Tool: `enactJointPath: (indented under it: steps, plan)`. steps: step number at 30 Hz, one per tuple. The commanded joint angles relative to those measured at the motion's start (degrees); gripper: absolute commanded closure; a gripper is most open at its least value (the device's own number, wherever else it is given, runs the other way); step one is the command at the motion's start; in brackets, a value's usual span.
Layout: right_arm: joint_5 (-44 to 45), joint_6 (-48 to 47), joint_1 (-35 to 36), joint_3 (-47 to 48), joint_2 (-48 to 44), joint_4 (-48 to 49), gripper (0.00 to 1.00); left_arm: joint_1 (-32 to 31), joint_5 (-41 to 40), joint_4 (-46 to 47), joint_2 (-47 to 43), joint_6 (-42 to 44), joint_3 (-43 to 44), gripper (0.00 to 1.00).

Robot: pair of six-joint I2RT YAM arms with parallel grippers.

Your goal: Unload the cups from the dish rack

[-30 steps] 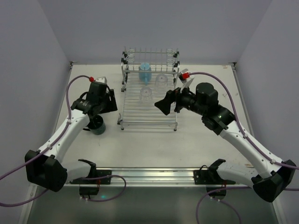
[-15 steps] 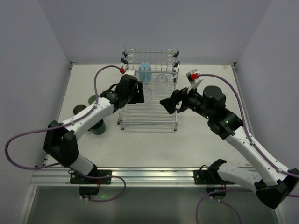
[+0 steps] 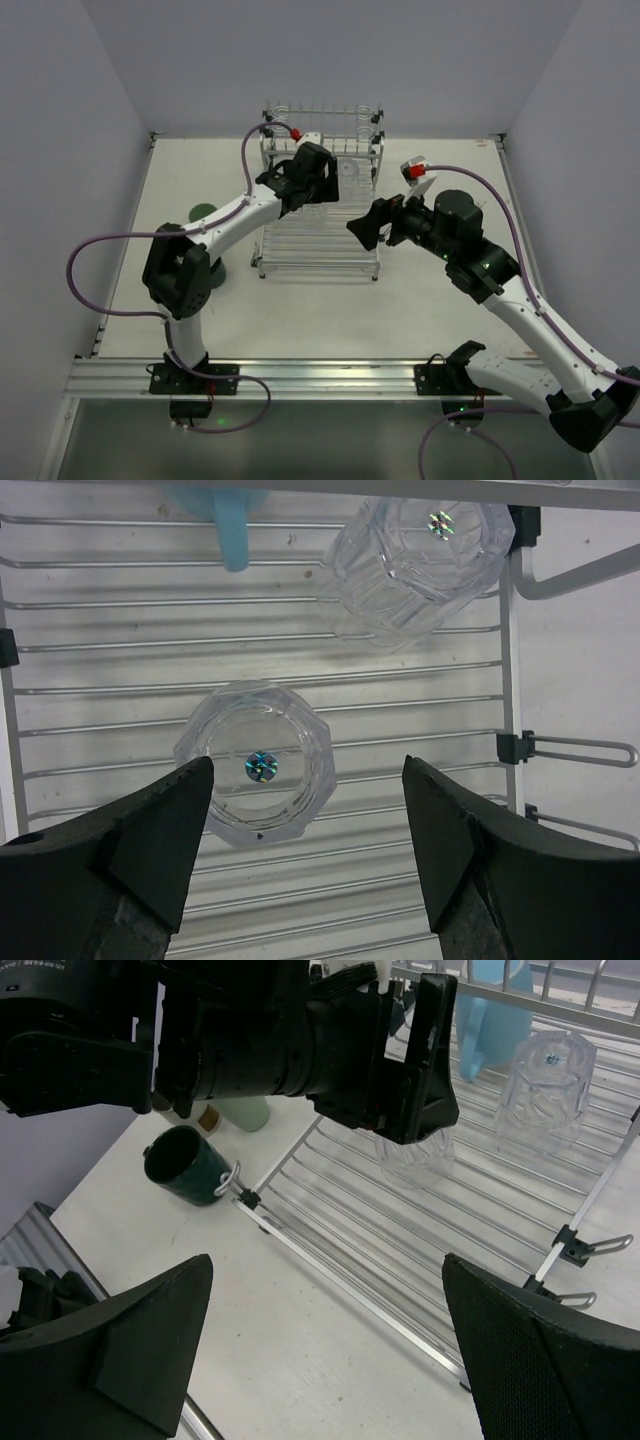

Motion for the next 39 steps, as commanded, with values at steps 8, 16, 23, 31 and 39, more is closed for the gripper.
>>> enactJointPath:
  steps: [8, 16, 23, 31, 39]
  plan:
    - [0.01, -1.02, -0.79, -1.43, -0.82, 2.25, 0.01, -3.96, -15.97, -6.85, 3.72, -3.09, 6.67, 0.02]
    - [-0.87, -1.10, -1.14, -1.61, 0.24, 2.70, 0.01, -5.11, -17.21, 0.71, -0.85, -1.77, 0.78, 0.00]
    - [-0.87, -1.02, -1.23, -2.49, -0.64, 2.96, 0.01, -5.11, -20.38, 0.88, -3.22, -1.77, -1.07, 0.00]
    - [-0.78, -0.75, -1.50, -2.93, -1.17, 2.96, 0.01, -5.02, -21.16, 1.86, -4.29, -1.06, -1.42, 0.00]
    - [-0.60, 0.13, -1.93, -3.63, -5.03, 2.87, 0.01, -3.53, -21.96, -5.18, 0.99, -4.76, 2.53, 0.00]
